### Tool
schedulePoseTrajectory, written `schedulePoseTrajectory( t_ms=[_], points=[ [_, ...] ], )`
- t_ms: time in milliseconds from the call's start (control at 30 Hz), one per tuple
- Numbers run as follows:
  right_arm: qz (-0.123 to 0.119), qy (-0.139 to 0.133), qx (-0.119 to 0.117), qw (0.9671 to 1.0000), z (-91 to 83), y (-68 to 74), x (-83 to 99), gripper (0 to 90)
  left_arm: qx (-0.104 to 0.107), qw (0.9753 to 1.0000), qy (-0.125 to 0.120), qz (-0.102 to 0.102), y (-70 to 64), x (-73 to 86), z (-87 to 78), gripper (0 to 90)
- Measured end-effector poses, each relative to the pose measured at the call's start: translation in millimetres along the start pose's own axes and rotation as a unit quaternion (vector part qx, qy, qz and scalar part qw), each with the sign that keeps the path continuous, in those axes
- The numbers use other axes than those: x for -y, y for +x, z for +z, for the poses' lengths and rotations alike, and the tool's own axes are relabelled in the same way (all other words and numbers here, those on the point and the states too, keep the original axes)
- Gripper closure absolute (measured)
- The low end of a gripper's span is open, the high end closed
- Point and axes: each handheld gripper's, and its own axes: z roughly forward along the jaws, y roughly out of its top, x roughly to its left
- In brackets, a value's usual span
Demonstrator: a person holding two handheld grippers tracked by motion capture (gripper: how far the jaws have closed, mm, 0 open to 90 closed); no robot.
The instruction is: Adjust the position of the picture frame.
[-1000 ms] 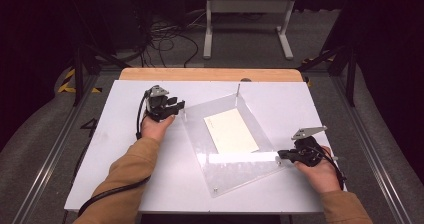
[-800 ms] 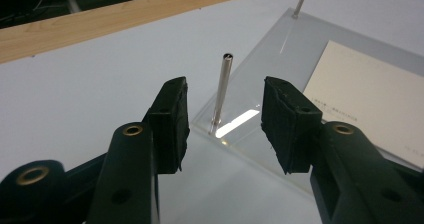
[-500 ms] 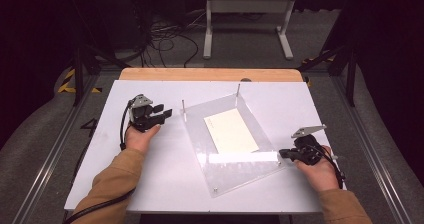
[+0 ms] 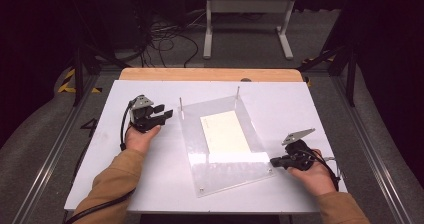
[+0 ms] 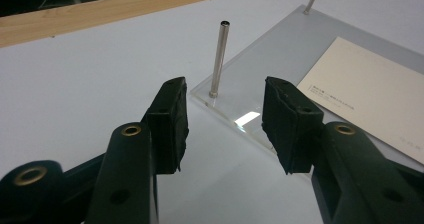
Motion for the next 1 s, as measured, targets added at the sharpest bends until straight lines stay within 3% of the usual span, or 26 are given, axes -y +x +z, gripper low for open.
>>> schedulePoseTrajectory(
  t_ms=[400, 633, 733, 800, 867, 1000],
  points=[
    [-0.052, 0.017, -0.063, 0.9965, 20.1, 35.7, -16.3, 90.0, -0.014, 0.9998, 0.011, -0.007, 10.1, -7.7, 19.9, 46.3],
    [-0.074, 0.018, -0.084, 0.9935, 29.9, 48.0, -24.8, 90.0, -0.030, 0.9994, 0.016, -0.013, 19.2, -14.3, 33.0, 43.5],
    [-0.084, 0.018, -0.084, 0.9928, 30.5, 47.8, -27.1, 90.0, -0.028, 0.9994, 0.015, -0.011, 18.6, -18.8, 39.7, 42.7],
    [-0.077, 0.005, -0.090, 0.9929, 29.4, 46.2, -27.5, 89.9, -0.033, 0.9993, 0.016, -0.005, 17.2, -22.8, 45.1, 42.6],
    [-0.077, -0.005, -0.076, 0.9941, 26.2, 44.4, -28.3, 89.9, -0.033, 0.9993, 0.017, 0.001, 17.1, -27.5, 51.3, 43.4],
    [-0.070, -0.028, -0.072, 0.9945, 18.1, 39.4, -28.0, 89.9, -0.040, 0.9990, 0.020, 0.000, 16.5, -32.9, 61.5, 48.2]
  ],
)
